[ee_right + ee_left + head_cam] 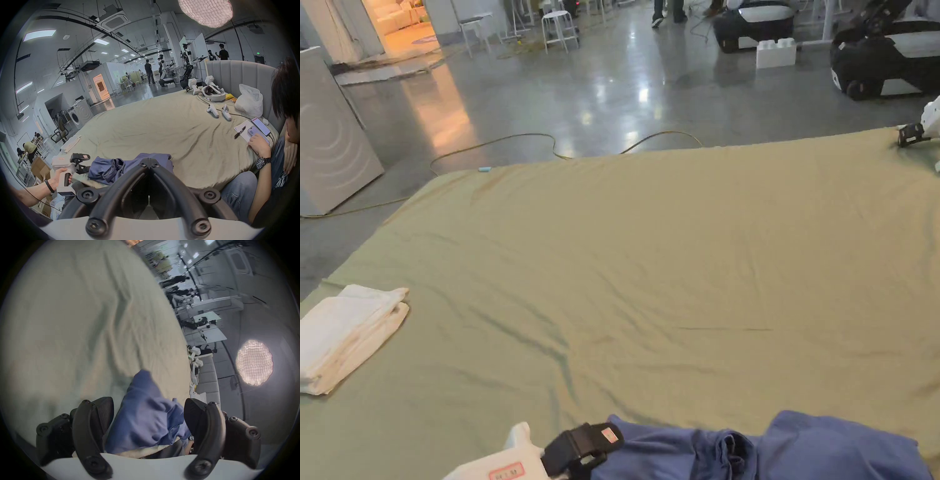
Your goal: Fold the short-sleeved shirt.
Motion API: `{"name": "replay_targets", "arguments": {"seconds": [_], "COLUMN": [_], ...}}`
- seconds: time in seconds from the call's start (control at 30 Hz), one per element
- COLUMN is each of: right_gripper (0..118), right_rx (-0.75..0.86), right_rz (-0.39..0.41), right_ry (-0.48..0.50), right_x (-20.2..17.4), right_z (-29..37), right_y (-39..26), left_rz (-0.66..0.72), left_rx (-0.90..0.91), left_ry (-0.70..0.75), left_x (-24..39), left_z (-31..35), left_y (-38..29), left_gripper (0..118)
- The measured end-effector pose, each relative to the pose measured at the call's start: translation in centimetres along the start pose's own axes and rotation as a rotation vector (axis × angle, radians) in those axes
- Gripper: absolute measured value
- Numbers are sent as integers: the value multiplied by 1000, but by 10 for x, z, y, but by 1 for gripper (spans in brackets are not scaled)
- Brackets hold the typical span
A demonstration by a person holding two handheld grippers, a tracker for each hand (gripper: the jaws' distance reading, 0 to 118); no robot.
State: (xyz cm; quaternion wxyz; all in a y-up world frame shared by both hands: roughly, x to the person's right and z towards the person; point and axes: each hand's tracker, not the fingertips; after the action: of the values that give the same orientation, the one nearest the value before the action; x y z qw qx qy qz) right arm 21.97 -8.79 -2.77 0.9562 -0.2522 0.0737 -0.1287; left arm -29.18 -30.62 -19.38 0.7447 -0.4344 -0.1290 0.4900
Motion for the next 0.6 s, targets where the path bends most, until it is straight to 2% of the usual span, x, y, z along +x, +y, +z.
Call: {"name": "replay_targets", "arguments": {"seconds": [0.07, 0.1, 0.13, 0.17, 0.3, 0.43, 0.53, 0.6], "right_gripper": [0, 0, 0, 0, 0, 0, 0, 0], "right_rx": [-7, -8, -8, -9, -12, -2, -1, -10], "right_rz": [11, 21, 29, 35, 39, 34, 17, 7], "right_ry": [-7, -12, -17, -20, -28, -19, 0, 17], "right_x": [-4, -5, -5, -4, -4, -3, -2, -1], "right_z": [6, 8, 10, 11, -2, -6, -12, -17], "right_y": [2, 2, 4, 5, 2, 4, 2, 0], "left_rz": [-11, -4, 20, 40, 47, -12, -240, -373], "left_rx": [-2, 13, 10, -2, 28, 134, 192, 197], "left_ry": [-11, -33, -35, -21, -38, -36, 128, 211], "left_x": [-3, -2, -1, -1, 2, 14, 41, 67], "left_z": [-20, -25, -29, -34, -18, 40, 87, 95], "left_y": [-9, -13, -14, -14, -12, 5, 26, 31], "left_gripper": [89, 76, 48, 13, 13, 13, 13, 13]}}
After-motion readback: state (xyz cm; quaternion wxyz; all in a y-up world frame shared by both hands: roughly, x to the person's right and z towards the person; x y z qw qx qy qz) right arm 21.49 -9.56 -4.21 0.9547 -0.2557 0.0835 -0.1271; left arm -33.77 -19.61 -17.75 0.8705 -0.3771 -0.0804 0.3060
